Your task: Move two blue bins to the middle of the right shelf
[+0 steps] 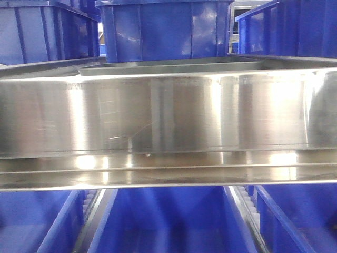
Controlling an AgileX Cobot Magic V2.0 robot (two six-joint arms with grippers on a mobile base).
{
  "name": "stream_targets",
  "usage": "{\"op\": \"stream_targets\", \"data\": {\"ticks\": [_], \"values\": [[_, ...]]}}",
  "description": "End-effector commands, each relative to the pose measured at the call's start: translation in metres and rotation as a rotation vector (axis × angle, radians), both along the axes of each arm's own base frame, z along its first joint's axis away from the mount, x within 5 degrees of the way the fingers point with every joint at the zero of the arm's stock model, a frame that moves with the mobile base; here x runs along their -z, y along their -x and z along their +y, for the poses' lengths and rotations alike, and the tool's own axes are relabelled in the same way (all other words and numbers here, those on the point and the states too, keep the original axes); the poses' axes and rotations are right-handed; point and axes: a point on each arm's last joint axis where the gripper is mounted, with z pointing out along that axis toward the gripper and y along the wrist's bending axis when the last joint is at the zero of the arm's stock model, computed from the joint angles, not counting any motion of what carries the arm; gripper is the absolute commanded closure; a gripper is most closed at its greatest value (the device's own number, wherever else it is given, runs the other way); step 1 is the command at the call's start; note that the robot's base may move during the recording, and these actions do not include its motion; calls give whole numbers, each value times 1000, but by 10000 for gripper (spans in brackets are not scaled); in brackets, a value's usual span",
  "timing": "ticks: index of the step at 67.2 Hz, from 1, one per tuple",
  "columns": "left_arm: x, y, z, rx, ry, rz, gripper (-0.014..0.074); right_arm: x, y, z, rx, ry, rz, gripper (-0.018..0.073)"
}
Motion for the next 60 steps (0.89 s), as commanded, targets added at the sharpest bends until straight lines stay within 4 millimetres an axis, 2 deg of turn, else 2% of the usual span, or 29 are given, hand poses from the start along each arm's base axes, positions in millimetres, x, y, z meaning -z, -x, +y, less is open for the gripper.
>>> {"op": "stream_targets", "data": {"ticks": [1,10,16,33,44,60], "values": [[-13,0,4,3,-24,-102,707,-19,2,-2,-20,-14,-131,724],[-17,-2,2,-30,79,-147,707,-17,2,-2,-16,-10,-118,724],[-19,-3,1,-20,85,-166,707,-17,2,-2,-16,-10,-118,724],[-18,-3,2,-25,79,-155,707,-17,2,-2,-16,-10,-118,724],[-16,-2,2,38,-29,-138,707,-17,2,-2,-16,-10,-118,724],[-15,-1,0,45,-9,-127,707,-17,2,-2,-16,-10,-118,724]]}}
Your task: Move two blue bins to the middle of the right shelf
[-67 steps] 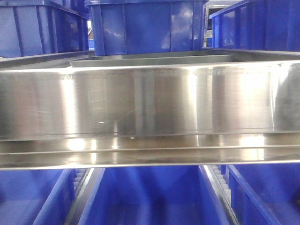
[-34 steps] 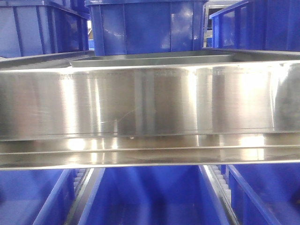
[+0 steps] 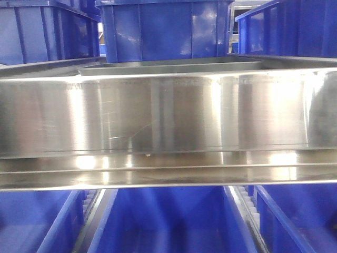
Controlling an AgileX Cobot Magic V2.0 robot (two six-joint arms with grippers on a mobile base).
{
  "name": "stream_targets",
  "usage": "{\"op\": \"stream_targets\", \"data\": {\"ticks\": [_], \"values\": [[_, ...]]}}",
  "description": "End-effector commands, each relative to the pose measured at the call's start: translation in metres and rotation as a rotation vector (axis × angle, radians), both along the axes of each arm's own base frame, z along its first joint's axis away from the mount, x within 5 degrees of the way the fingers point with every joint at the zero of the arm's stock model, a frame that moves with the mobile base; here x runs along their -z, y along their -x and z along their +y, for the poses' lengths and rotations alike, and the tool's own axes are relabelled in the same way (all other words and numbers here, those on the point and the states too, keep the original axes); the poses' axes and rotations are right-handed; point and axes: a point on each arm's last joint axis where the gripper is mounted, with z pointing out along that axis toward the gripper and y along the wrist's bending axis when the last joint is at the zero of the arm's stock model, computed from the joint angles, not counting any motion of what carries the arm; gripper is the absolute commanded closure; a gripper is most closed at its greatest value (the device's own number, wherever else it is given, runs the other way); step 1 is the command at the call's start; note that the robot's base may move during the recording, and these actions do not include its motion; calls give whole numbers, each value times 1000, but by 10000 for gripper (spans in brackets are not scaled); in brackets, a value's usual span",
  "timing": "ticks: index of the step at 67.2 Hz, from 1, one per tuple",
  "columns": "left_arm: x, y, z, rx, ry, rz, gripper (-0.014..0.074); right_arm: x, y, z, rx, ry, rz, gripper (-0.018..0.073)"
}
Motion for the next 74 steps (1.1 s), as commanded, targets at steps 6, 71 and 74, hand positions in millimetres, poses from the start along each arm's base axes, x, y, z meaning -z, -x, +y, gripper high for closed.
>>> {"op": "stream_targets", "data": {"ticks": [6,71,74], "values": [[-12,1,2,20,-5,-87,707,-17,3,-1,-23,-16,-109,724],[-13,0,2,22,-6,-92,707,-17,3,-1,-23,-16,-109,724],[-13,0,2,19,-11,-95,707,-17,3,-1,-23,-16,-109,724]]}}
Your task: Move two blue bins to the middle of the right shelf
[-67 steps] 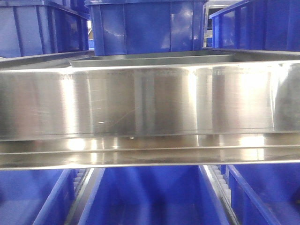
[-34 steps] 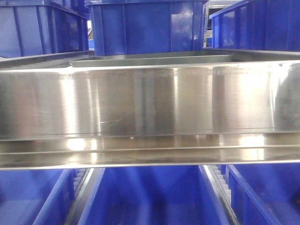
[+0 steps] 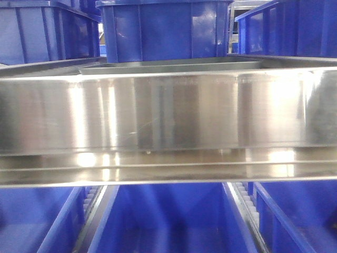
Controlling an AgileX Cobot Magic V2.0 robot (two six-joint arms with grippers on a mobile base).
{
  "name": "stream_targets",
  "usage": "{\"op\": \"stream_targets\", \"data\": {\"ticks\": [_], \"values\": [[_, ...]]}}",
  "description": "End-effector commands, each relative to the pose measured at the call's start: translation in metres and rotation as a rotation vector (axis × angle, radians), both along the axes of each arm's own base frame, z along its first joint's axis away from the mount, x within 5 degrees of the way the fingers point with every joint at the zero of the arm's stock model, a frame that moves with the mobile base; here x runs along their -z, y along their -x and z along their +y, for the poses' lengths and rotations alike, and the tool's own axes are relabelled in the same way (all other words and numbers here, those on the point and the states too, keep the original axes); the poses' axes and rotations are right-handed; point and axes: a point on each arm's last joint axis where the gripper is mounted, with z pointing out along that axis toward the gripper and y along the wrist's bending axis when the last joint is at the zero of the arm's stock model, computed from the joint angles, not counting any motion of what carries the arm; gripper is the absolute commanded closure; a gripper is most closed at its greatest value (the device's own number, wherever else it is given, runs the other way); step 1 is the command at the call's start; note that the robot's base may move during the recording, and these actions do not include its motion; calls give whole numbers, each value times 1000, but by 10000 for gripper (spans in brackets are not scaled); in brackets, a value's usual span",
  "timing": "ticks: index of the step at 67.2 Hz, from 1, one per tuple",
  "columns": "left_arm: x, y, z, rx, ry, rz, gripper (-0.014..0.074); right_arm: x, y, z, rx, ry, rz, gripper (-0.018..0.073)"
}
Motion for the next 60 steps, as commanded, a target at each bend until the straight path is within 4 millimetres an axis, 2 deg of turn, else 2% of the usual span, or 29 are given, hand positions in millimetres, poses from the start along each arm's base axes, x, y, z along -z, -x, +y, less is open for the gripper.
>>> {"op": "stream_targets", "data": {"ticks": [1,38,60], "values": [[-13,0,3,13,-9,-97,707,-17,3,-1,-24,-18,-114,724],[-15,-1,2,19,-8,-119,707,-26,1,3,-54,-49,-209,724],[-15,-1,2,19,-8,-119,707,-26,1,3,-54,-49,-209,724]]}}
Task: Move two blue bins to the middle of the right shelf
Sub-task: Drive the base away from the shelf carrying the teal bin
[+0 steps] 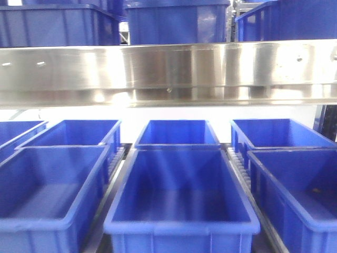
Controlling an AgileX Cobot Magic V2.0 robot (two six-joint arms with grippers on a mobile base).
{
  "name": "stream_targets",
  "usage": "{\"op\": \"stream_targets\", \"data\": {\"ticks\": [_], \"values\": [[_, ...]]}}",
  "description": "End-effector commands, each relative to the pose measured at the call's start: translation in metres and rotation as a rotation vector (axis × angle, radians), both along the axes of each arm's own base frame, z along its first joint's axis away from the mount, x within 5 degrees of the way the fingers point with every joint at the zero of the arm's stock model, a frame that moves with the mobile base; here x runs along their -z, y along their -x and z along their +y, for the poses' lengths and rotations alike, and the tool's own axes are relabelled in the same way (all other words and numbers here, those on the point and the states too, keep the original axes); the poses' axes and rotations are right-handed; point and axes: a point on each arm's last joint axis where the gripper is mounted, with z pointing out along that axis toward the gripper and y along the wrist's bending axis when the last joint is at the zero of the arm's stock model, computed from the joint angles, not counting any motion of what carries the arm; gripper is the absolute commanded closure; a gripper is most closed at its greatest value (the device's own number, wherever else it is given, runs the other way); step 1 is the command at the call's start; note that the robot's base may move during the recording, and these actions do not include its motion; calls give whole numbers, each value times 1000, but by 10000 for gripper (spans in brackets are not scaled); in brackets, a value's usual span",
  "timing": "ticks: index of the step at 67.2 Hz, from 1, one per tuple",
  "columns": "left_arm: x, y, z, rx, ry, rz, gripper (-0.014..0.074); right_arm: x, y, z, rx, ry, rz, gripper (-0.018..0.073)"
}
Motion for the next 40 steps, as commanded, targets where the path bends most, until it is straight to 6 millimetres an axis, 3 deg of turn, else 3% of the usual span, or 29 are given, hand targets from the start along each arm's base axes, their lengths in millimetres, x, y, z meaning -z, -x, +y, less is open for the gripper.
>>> {"op": "stream_targets", "data": {"ticks": [1,40], "values": [[-13,1,1,21,1,-96,707,-23,5,1,-40,-35,-161,724],[-13,1,1,21,1,-96,707,-23,5,1,-40,-35,-161,724]]}}
